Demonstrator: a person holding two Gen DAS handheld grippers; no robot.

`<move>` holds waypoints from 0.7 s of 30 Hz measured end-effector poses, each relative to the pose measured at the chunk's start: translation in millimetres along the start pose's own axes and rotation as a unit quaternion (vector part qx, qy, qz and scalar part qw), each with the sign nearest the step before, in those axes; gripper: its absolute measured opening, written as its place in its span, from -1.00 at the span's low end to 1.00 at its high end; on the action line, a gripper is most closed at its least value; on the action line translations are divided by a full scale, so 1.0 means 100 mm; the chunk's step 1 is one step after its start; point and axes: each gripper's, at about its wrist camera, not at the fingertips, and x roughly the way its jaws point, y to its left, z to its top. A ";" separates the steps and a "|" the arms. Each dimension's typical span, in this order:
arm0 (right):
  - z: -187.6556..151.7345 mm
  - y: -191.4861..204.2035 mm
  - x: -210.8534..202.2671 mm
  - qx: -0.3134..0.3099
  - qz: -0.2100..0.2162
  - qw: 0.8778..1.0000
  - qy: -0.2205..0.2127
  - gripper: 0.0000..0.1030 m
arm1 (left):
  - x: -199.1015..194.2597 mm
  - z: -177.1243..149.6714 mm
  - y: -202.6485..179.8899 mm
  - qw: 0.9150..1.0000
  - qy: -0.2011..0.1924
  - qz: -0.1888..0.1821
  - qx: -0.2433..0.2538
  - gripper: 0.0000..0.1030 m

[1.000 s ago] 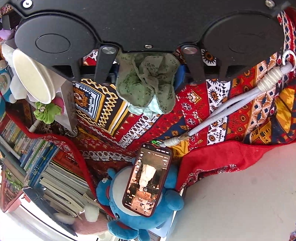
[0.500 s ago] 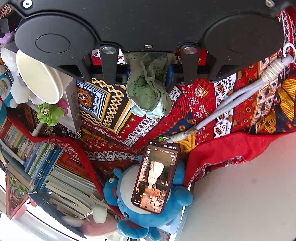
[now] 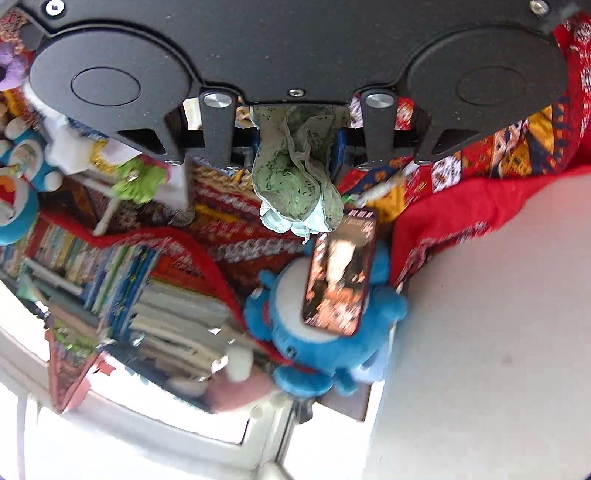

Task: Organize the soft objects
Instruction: 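Carry the green cloth and lilac plush into the white tray and release both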

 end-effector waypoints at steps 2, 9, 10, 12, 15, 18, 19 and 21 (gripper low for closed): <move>0.06 0.02 -0.06 -0.004 0.001 1.000 -0.012 -0.20 | -0.08 0.09 -0.08 1.000 -0.011 -0.014 0.007 -0.38; 0.37 0.14 -0.16 -0.020 0.014 0.999 -0.048 -0.20 | -0.31 0.44 -0.50 0.996 -0.035 -0.076 0.033 -0.38; 0.42 0.17 -0.16 -0.023 0.017 0.998 -0.052 -0.20 | -0.33 0.49 -0.58 0.995 -0.036 -0.085 0.037 -0.38; 0.51 0.23 -0.16 -0.030 0.022 0.998 -0.060 -0.20 | -0.37 0.56 -0.76 0.993 -0.034 -0.106 0.046 -0.38; 0.64 0.32 -0.13 -0.036 0.030 0.997 -0.064 -0.20 | -0.40 0.61 -1.07 0.988 -0.023 -0.136 0.064 -0.38; 0.72 0.40 -0.06 -0.047 0.029 0.996 -0.066 -0.20 | -0.38 0.58 -1.38 0.984 -0.007 -0.159 0.077 -0.38; 0.74 0.43 -0.03 -0.051 0.026 0.996 -0.065 -0.20 | -0.36 0.55 -1.48 0.983 -0.002 -0.164 0.081 -0.38; 0.76 0.45 0.04 -0.055 0.022 0.996 -0.059 -0.20 | -0.32 0.45 -1.64 0.981 0.010 -0.172 0.086 -0.38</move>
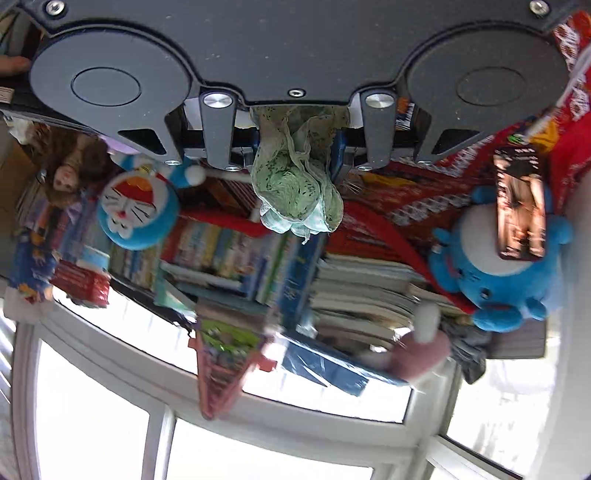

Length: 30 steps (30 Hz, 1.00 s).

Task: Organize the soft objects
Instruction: 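Carry the green cloth and lilac plush into the white tray and release both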

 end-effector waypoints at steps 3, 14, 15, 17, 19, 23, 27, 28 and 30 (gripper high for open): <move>-0.01 0.00 0.10 0.005 0.004 1.000 0.011 -0.20 | 0.15 -0.15 -0.20 1.000 0.022 -0.012 0.004 -0.38; -0.11 -0.03 0.35 0.009 0.001 0.999 0.031 -0.19 | 0.53 -0.52 -0.58 0.997 0.066 -0.015 0.023 -0.37; -0.12 -0.03 0.37 0.009 0.001 0.999 0.033 -0.19 | 0.56 -0.54 -0.59 0.997 0.068 -0.013 0.023 -0.37; -0.14 -0.01 0.42 0.005 0.000 0.999 0.037 -0.19 | 0.64 -0.60 -0.61 0.997 0.073 -0.007 0.024 -0.37; -0.15 0.01 0.47 0.002 -0.001 0.999 0.040 -0.19 | 0.73 -0.65 -0.63 0.996 0.080 0.001 0.026 -0.37; -0.18 0.05 0.57 -0.010 -0.008 0.999 0.047 -0.19 | 0.91 -0.74 -0.59 0.995 0.095 0.021 0.023 -0.37; -0.18 0.08 0.68 -0.027 -0.020 0.998 0.055 -0.19 | 1.05 -0.83 -0.52 0.993 0.105 0.042 0.017 -0.37; -0.17 0.09 0.71 -0.031 -0.023 0.998 0.057 -0.19 | 1.08 -0.85 -0.50 0.993 0.105 0.049 0.016 -0.37; -0.17 0.10 0.77 -0.038 -0.029 0.997 0.062 -0.19 | 1.14 -0.88 -0.47 0.992 0.108 0.061 0.014 -0.37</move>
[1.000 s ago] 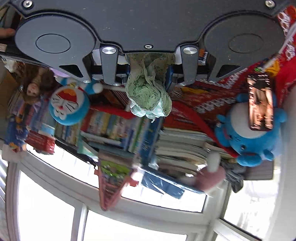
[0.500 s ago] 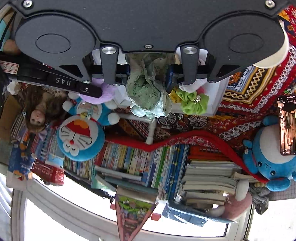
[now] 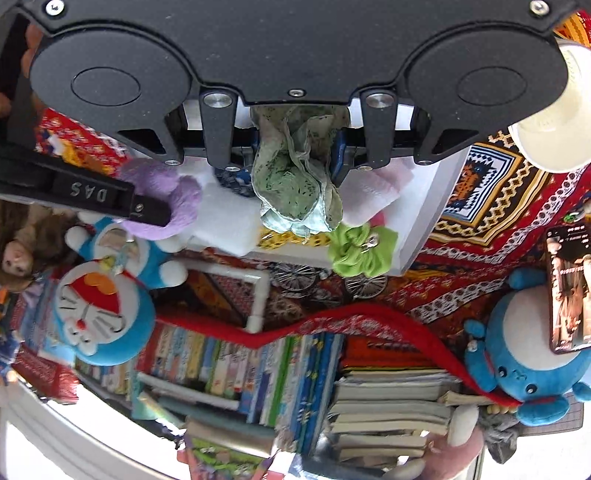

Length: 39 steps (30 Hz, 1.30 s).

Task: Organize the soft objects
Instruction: 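Carry the green cloth and lilac plush into the white tray and release both, then move the left tool to the small white folded tissue beside the paper cup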

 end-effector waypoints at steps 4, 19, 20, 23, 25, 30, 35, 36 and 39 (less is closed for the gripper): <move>0.01 0.02 0.13 -0.004 -0.007 1.000 0.010 -0.19 | 0.16 -0.03 0.05 1.000 0.012 0.014 -0.013 -0.37; 0.03 0.05 0.45 -0.004 -0.021 0.999 0.026 -0.19 | 0.52 -0.07 0.07 0.998 0.028 0.048 -0.027 -0.34; 0.01 0.05 0.46 -0.002 -0.021 0.999 0.028 -0.19 | 0.53 -0.07 0.08 0.998 0.030 0.048 -0.029 -0.33; -0.02 0.05 0.47 -0.002 -0.024 0.999 0.029 -0.19 | 0.54 -0.08 0.10 0.998 0.030 0.046 -0.030 -0.29; -0.03 0.03 0.48 0.001 -0.023 0.999 0.032 -0.19 | 0.54 -0.08 0.11 0.998 0.030 0.045 -0.030 -0.24; -0.04 -0.02 0.45 0.018 -0.013 0.999 0.033 -0.09 | 0.47 -0.08 0.12 0.998 0.025 0.037 -0.035 -0.11; -0.05 0.02 0.35 0.004 -0.009 1.000 0.025 0.26 | 0.36 -0.07 0.12 0.999 0.019 0.025 -0.035 0.08; -0.05 0.03 0.33 0.000 -0.011 1.000 0.022 0.26 | 0.32 -0.06 0.13 0.999 0.016 0.023 -0.035 0.13; -0.04 0.06 0.23 -0.006 -0.009 1.000 0.012 0.32 | 0.21 -0.06 0.11 0.999 0.004 0.016 -0.028 0.23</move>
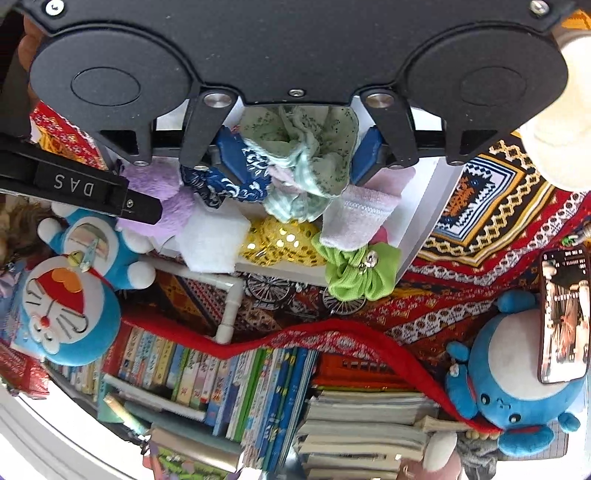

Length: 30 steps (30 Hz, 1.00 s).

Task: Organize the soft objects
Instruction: 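Move the left tool to the small white folded tissue beside the paper cup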

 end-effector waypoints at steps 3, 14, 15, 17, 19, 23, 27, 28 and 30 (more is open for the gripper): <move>0.00 0.02 -0.11 -0.005 0.005 1.000 -0.010 0.34 | -0.12 0.01 -0.01 1.000 -0.009 -0.010 0.007 0.32; -0.10 0.11 -0.67 -0.015 0.037 0.998 -0.057 0.49 | -0.70 -0.03 0.03 0.997 -0.048 -0.046 0.029 0.47; -0.11 0.11 -0.72 -0.014 0.041 0.997 -0.061 0.50 | -0.76 -0.03 0.06 0.997 -0.052 -0.050 0.030 0.48; -0.13 0.13 -0.81 -0.013 0.048 0.996 -0.068 0.52 | -0.89 -0.05 0.10 0.996 -0.060 -0.058 0.033 0.48; -0.16 0.14 -0.90 -0.012 0.056 0.996 -0.074 0.54 | -1.02 -0.06 0.17 0.995 -0.069 -0.065 0.037 0.49; -0.22 0.19 -1.02 -0.019 0.072 0.994 -0.080 0.61 | -1.32 -0.07 0.36 0.992 -0.094 -0.073 0.038 0.51; -0.32 0.32 -1.10 -0.047 0.079 0.993 -0.078 0.65 | -1.56 -0.07 0.65 0.991 -0.117 -0.060 0.033 0.54; -0.35 0.36 -1.10 -0.055 0.081 0.992 -0.077 0.66 | -1.62 -0.07 0.73 0.991 -0.121 -0.054 0.033 0.55; -0.41 0.43 -1.10 -0.072 0.085 0.991 -0.071 0.67 | -1.71 -0.07 0.91 0.991 -0.126 -0.042 0.029 0.56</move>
